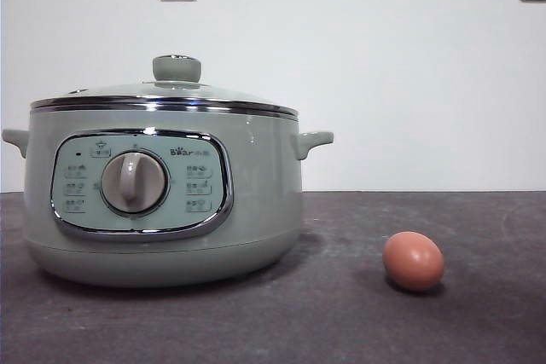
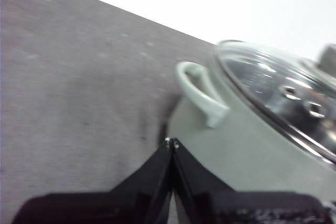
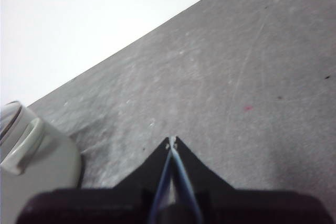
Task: Pick up the egg,open the lid,put the egg in the pot,close the lid
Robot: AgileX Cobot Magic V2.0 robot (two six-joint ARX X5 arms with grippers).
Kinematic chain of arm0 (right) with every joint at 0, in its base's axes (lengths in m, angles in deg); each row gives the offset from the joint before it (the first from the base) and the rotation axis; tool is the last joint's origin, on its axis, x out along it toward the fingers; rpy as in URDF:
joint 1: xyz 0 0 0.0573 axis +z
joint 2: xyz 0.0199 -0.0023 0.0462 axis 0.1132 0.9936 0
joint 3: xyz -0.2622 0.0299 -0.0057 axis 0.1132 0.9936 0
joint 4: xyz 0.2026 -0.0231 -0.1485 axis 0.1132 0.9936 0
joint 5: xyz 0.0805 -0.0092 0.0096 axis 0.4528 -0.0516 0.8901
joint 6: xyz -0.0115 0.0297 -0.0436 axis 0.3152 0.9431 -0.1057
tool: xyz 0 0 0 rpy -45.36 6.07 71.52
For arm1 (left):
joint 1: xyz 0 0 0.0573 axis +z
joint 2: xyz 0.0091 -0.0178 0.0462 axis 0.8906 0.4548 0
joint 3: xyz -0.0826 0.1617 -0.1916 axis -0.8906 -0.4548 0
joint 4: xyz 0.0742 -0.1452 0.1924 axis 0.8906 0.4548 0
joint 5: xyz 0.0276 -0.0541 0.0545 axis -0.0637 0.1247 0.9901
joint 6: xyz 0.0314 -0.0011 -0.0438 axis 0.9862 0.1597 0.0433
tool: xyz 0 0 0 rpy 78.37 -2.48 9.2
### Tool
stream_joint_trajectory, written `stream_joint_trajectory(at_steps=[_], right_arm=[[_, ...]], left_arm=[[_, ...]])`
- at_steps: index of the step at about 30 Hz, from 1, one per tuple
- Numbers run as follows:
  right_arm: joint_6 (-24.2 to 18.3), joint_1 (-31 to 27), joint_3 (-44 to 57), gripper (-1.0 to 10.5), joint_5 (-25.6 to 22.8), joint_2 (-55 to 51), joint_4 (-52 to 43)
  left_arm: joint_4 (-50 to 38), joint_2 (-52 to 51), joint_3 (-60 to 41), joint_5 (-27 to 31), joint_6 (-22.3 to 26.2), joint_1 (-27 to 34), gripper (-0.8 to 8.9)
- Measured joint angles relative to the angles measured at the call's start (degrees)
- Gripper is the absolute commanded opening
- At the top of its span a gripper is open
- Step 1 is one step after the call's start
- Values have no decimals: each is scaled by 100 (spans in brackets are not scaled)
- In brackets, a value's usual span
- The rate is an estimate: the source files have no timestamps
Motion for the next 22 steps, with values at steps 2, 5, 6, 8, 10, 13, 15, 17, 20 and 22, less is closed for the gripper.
stream_joint_trajectory(at_steps=[2,5,6,8,10,13,15,17,20,22], right_arm=[[15,0,-96,-9,11,24,103],[22,0,-426,-9,11,155,236],[22,0,-562,-9,15,216,297],[13,0,-905,-9,94,411,407],[-59,0,-1217,-9,216,629,494],[-295,0,-1801,-9,391,1073,678],[-466,0,-2177,-8,459,1373,769],[-621,0,-2579,-8,461,1696,879],[-782,0,-3143,-6,466,2164,1069],[-890,0,-3486,-2,549,2446,1246]], left_arm=[[48,0,24,-179,-37,0,-7],[358,9,293,-247,-103,0,-7],[463,11,422,-282,-120,0,-7],[717,39,767,-345,-142,0,-7],[925,94,1078,-352,-144,0,-7],[1014,195,1528,-350,-144,0,-7],[1005,245,1797,-354,-144,0,-7],[1005,323,2087,-361,-144,0,-7],[1001,540,2472,-437,-144,0,-7],[1008,721,2684,-599,-144,0,-7]])
